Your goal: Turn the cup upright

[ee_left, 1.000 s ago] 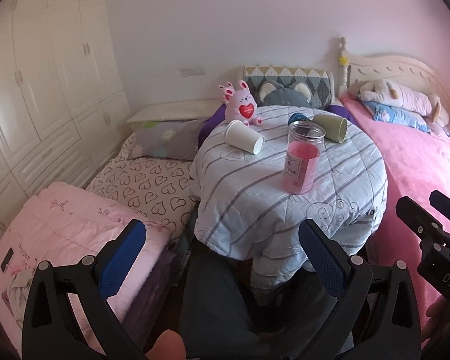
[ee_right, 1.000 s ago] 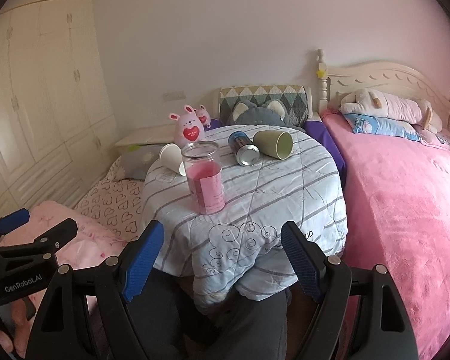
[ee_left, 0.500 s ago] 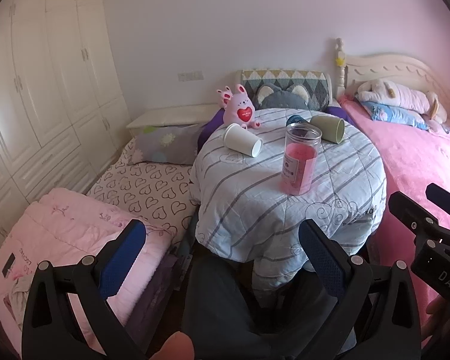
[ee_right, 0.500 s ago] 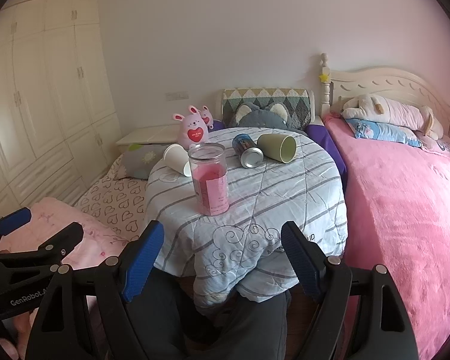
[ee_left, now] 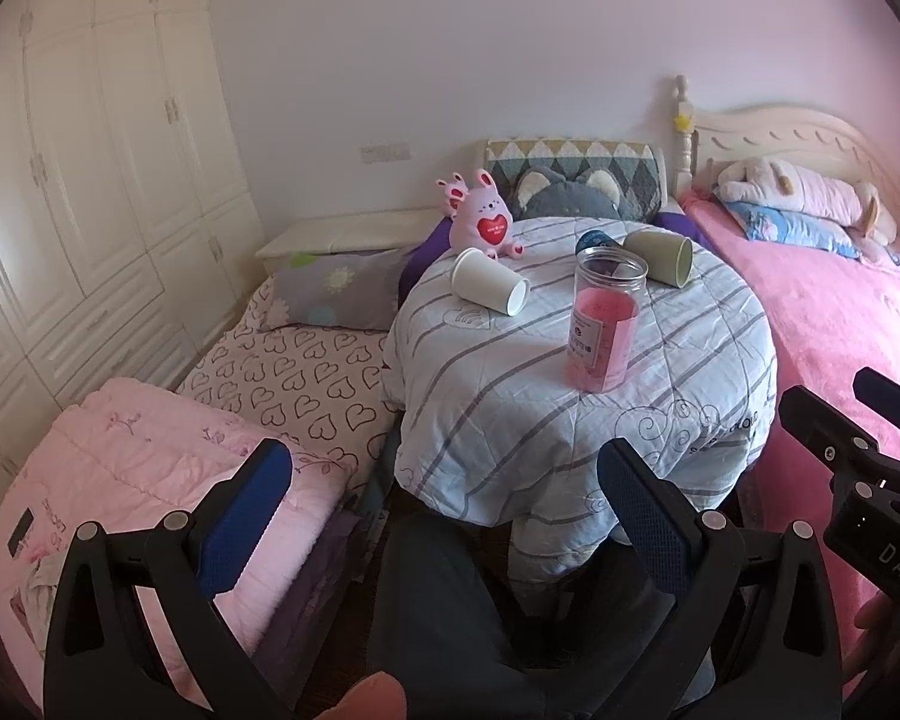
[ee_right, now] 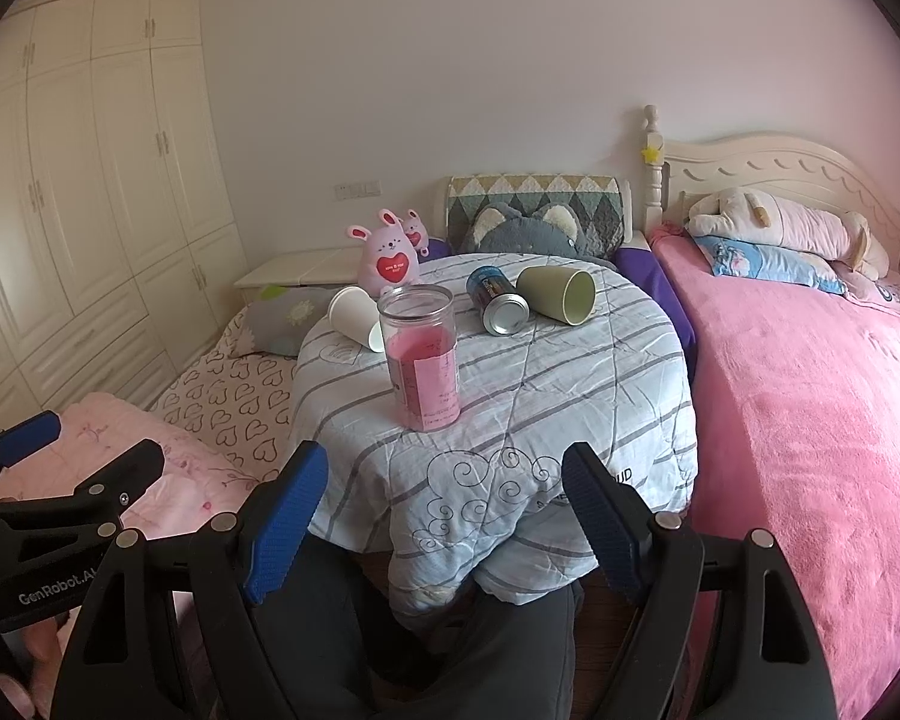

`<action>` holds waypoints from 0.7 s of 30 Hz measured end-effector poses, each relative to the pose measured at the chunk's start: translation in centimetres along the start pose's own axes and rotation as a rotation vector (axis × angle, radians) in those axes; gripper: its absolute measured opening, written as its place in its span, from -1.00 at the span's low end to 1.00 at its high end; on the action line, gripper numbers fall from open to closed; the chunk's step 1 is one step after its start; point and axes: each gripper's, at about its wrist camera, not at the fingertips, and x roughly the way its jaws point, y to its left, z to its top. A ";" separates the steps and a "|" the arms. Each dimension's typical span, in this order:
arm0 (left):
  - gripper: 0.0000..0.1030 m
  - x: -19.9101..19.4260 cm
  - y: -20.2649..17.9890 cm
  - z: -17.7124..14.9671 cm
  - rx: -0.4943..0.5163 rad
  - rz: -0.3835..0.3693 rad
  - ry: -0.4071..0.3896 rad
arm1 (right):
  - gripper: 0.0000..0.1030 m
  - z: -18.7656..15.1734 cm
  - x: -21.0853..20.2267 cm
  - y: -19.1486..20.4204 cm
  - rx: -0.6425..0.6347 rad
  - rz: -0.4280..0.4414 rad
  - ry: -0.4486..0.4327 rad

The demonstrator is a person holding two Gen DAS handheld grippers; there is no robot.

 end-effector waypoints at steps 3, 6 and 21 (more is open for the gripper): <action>1.00 0.0 0.0 0.1 0.002 0.000 0.001 | 0.58 0.0 0.0 0.1 -0.002 -0.001 0.000; 1.00 0.0 0.0 0.1 0.002 -0.002 0.000 | 0.59 0.1 0.0 0.0 -0.002 -0.001 -0.001; 1.00 0.2 0.0 0.1 0.002 -0.013 0.008 | 0.58 0.5 0.2 0.2 -0.018 0.007 0.002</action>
